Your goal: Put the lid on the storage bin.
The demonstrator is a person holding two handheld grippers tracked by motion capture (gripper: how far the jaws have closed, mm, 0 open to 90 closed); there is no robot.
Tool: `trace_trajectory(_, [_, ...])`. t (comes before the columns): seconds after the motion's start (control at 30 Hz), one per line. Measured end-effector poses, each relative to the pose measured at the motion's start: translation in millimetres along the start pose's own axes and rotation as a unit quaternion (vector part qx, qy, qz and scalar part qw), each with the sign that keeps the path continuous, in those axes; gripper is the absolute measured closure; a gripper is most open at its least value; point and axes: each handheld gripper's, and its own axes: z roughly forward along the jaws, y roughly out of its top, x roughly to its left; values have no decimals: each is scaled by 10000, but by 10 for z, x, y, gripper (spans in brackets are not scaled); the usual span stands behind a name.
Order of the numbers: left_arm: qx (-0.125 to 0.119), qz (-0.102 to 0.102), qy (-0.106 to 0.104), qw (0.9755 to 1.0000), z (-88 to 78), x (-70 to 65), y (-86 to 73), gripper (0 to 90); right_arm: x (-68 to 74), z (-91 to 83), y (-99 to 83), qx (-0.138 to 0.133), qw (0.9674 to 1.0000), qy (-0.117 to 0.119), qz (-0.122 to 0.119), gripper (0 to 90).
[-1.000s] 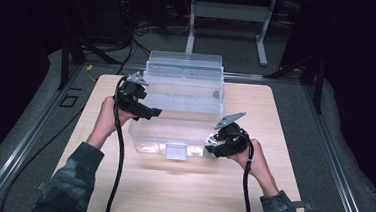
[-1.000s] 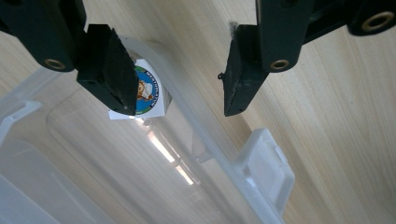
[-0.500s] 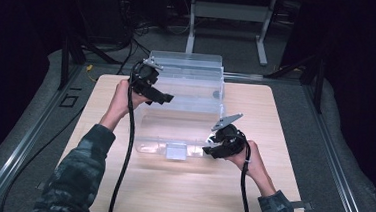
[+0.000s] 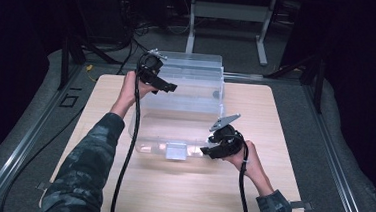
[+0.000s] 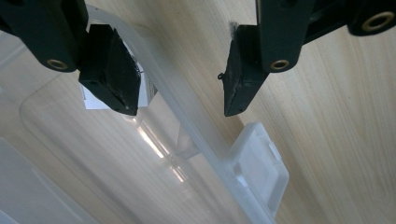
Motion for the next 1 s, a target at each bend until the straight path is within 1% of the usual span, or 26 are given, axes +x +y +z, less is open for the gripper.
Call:
trace_trajectory(0.03, [29, -12, -52, 10000, 22, 9, 7, 28, 0, -2, -1, -7, 10000, 7, 6, 459])
trace_trajectory(0.07, [26, -29, -57, 10000, 36, 22, 15, 38, 0, -5, -2, -17, 10000, -7, 12, 459])
trace_trajectory(0.1, [-14, -75, -18, 10000, 47, 32, 24, 42, -2, -11, -3, -19, 10000, -27, 13, 459])
trace_trajectory(0.17, [-92, -151, -81, 9998, 71, 64, 43, 86, -10, -6, -8, -51, 10000, -18, 45, 460])
trace_trajectory(0.23, [-74, -173, -22, 9998, 110, 84, 65, 127, -15, -1, -12, -104, 9999, -10, 54, 468])
trace_trajectory(0.27, [-66, -150, 16, 9999, 130, 92, 71, 151, -12, 3, -13, -115, 9999, -46, 31, 477])
trace_trajectory(0.33, [22, -76, 174, 9998, 184, 98, 79, 189, -7, 12, -12, -129, 9999, -20, 13, 496])
trace_trajectory(0.37, [63, -56, 206, 9998, 210, 107, 78, 216, -3, 15, -10, -142, 9999, -66, -2, 509])
trace_trajectory(0.43, [95, -33, 261, 9996, 254, 122, 70, 255, 0, 24, -10, -166, 9998, -72, -3, 521])
trace_trajectory(0.5, [52, -47, 233, 9997, 278, 133, 59, 311, 8, 39, -12, -167, 9998, -67, -1, 528])
trace_trajectory(0.53, [13, -84, 210, 9997, 288, 137, 53, 372, 9, 39, -10, -85, 9999, -53, -32, 531])
trace_trajectory(0.57, [-4, -120, 197, 9997, 300, 142, 49, 401, 13, 53, -14, -128, 9999, -77, -19, 532])
trace_trajectory(0.63, [33, -97, 150, 9998, 326, 147, 42, 429, 14, 67, -17, -163, 9999, -43, -17, 541])
trace_trajectory(0.67, [87, -83, 170, 9998, 344, 148, 38, 440, 17, 70, -18, -165, 9998, -70, -1, 548])
trace_trajectory(0.8, [101, -112, 198, 9997, 375, 162, 25, 465, 9, 80, -20, -212, 9997, -105, -7, 600])
trace_trajectory(0.9, [157, -99, 308, 9994, 413, 157, 15, 463, -6, 76, -27, -273, 9996, -90, 29, 630])
trace_trajectory(0.93, [169, -67, 343, 9992, 419, 155, 15, 464, -11, 79, -31, -296, 9995, -73, 32, 636])
trace_trajectory(0.97, [167, -55, 406, 9990, 430, 149, 15, 476, -13, 81, -32, -313, 9995, -81, 20, 638])
trace_trajectory(1.0, [172, -56, 392, 9991, 436, 148, 15, 490, -13, 89, -35, -314, 9995, -92, 19, 643])
